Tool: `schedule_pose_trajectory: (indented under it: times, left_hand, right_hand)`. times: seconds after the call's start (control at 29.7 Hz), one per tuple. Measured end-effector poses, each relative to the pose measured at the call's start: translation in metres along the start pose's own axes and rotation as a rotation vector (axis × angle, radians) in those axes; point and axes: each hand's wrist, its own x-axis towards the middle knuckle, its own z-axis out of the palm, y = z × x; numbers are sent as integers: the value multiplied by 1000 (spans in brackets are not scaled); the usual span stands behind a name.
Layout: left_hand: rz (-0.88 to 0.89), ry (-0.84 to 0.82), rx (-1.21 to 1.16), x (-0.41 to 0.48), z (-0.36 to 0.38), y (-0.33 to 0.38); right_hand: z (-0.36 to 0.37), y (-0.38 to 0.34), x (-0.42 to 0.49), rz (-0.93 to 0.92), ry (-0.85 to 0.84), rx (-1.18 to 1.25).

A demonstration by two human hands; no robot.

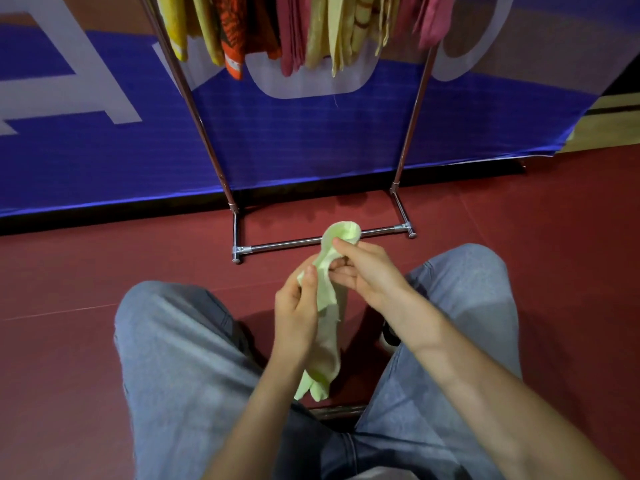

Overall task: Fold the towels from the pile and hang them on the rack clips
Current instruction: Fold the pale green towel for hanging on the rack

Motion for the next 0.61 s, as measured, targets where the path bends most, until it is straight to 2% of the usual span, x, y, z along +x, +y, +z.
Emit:
schedule_pose_trajectory:
  times: [0.2,0.4,0.5,0.61]
  left_hand:
    - [23,-103,0,2,-11,-4]
    - [60,-56,76,6,-21,-7]
    - [51,-92,111,9,-30,-4]
    - [19,-174,117,11,-38,-3]
  right_hand:
    - [7,3,-6,37,-27,113]
    - [10,5,-9,11,-113,72]
    - [7,2,-14,-75,-185,-24]
    - [1,-1,-17,-228,-267,-299]
